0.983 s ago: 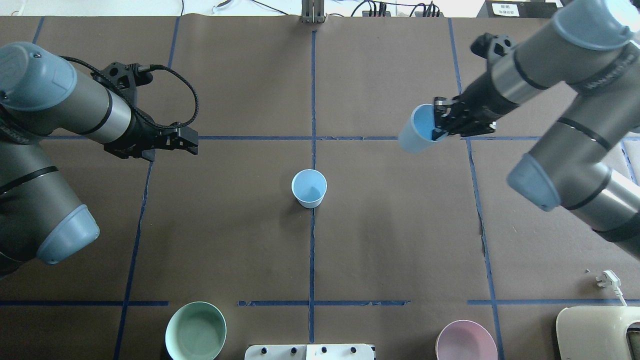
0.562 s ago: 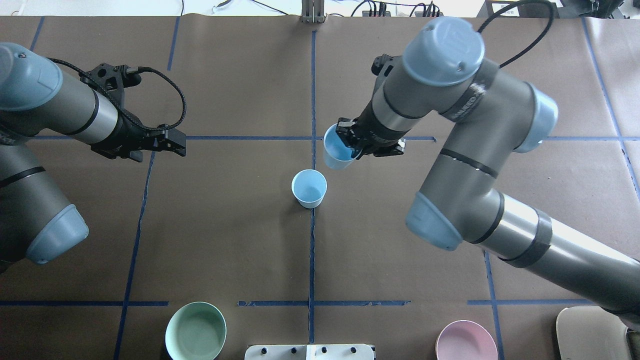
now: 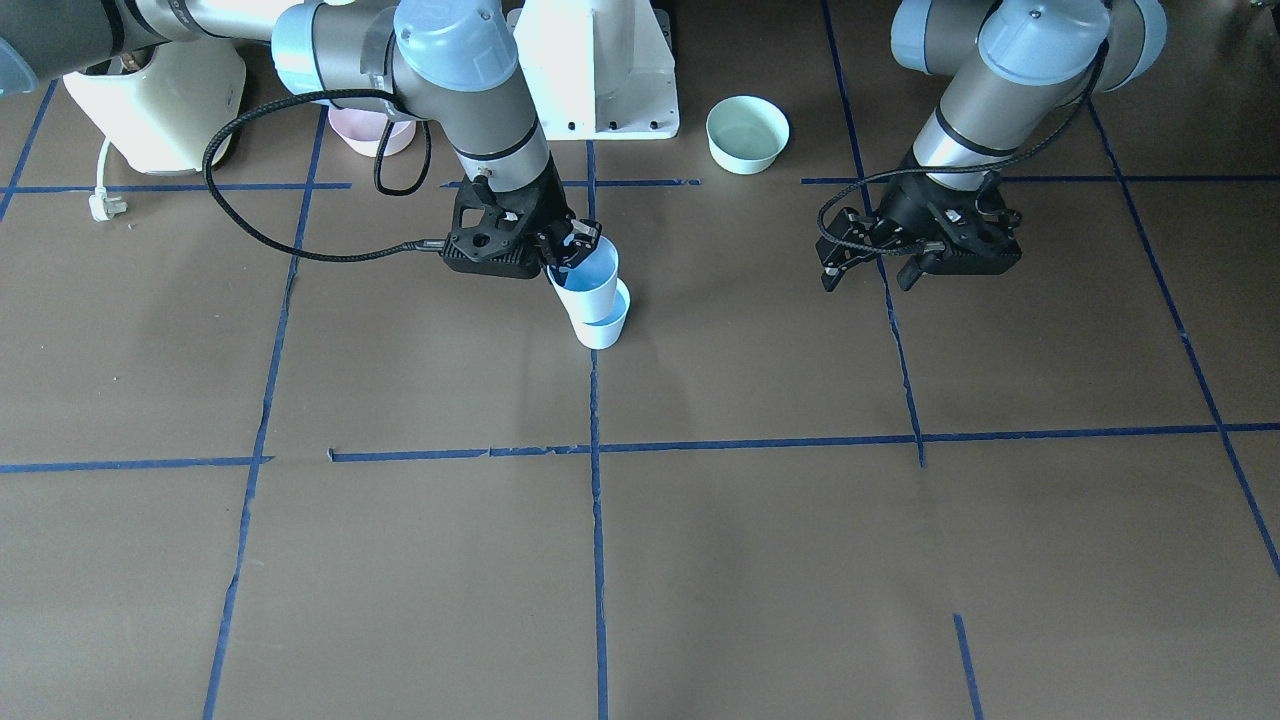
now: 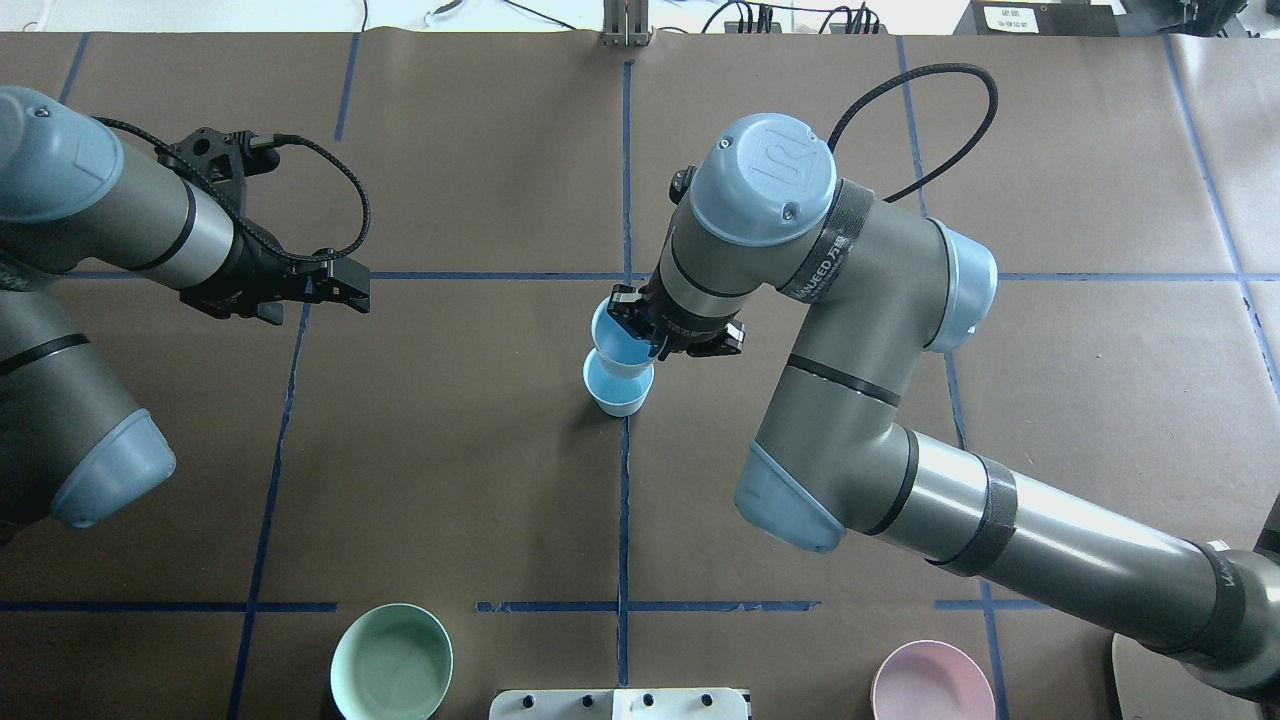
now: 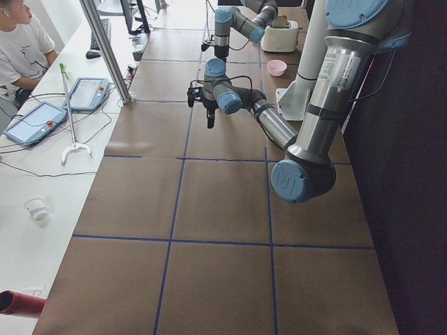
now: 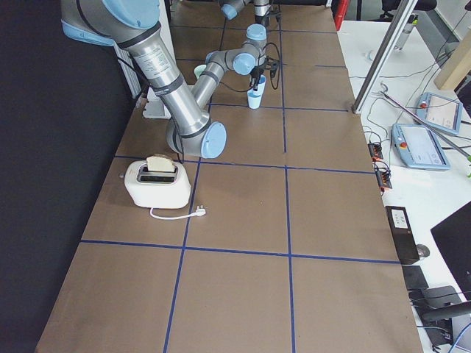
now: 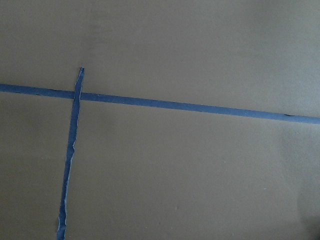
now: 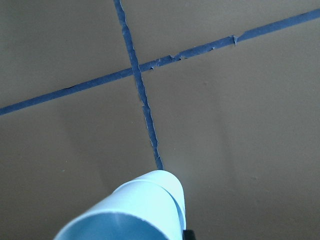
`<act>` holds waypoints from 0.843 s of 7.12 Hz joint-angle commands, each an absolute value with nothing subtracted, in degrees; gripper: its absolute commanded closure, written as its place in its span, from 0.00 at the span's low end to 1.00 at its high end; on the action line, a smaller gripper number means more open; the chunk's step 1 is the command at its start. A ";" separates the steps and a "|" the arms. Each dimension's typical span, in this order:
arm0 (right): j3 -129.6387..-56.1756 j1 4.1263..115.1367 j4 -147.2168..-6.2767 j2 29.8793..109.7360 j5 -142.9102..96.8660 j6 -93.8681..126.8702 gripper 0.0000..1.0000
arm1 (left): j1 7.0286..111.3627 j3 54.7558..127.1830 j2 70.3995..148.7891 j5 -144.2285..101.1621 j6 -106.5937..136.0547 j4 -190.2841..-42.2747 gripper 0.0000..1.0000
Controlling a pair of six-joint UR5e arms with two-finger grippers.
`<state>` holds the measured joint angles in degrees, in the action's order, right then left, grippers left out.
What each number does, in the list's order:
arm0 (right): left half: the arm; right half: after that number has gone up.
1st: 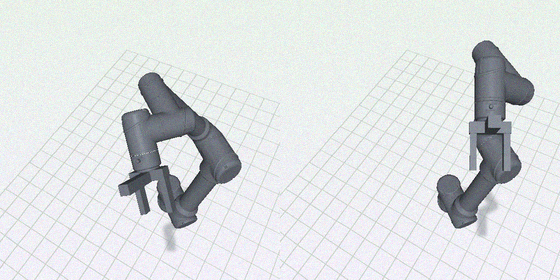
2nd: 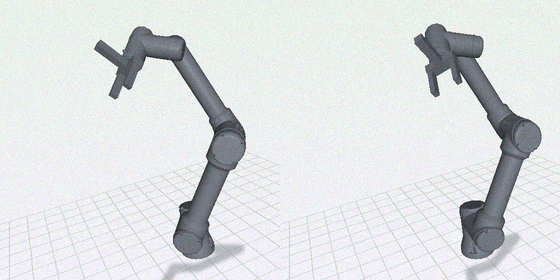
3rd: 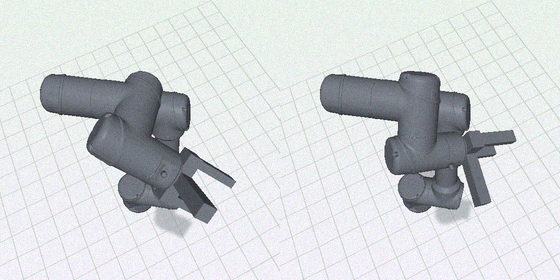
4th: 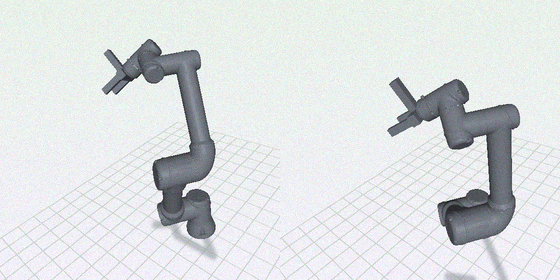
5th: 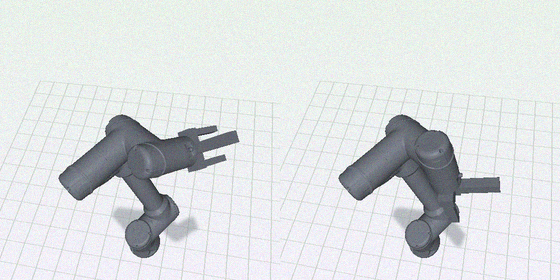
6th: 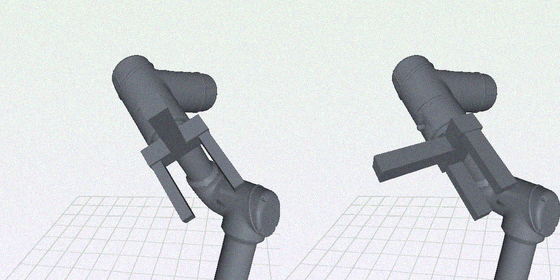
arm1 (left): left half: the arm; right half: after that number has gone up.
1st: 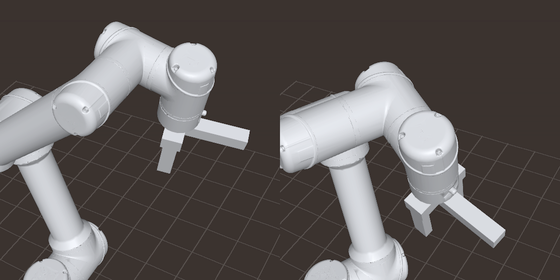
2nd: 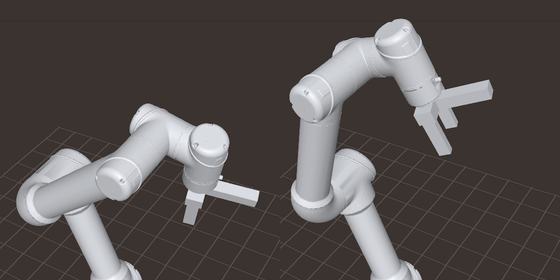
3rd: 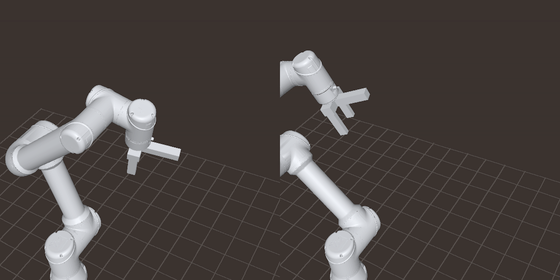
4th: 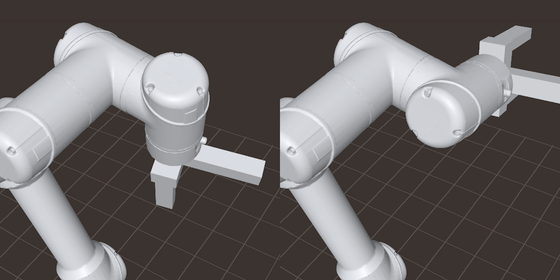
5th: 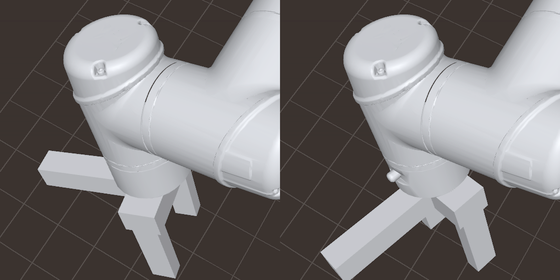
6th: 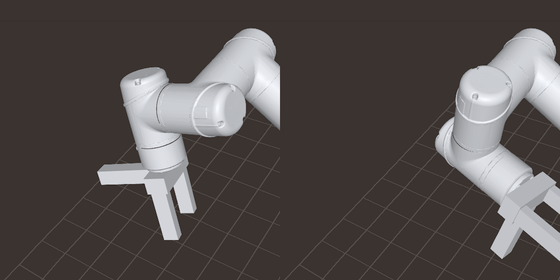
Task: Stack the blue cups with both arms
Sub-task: 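Lower the cup into the center cup and open the right gripper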
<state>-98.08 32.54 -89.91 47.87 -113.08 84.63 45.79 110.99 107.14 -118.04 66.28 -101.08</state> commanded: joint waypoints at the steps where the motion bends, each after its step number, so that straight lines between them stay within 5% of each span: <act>1: -97.91 31.56 -89.91 47.90 -113.03 84.73 1.00 | 45.79 111.01 107.14 -118.04 66.36 -101.07 0.00; 4: -97.74 31.55 -89.82 47.81 -112.94 84.55 0.94 | 45.79 111.01 107.05 -118.04 66.45 -101.07 0.00; 6: -97.47 31.55 -89.82 47.73 -112.77 84.38 0.14 | 45.79 111.01 107.05 -118.04 66.45 -101.07 0.00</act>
<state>-97.60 31.56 -89.83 47.78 -112.90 84.45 45.79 111.01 107.05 -118.04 66.44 -101.08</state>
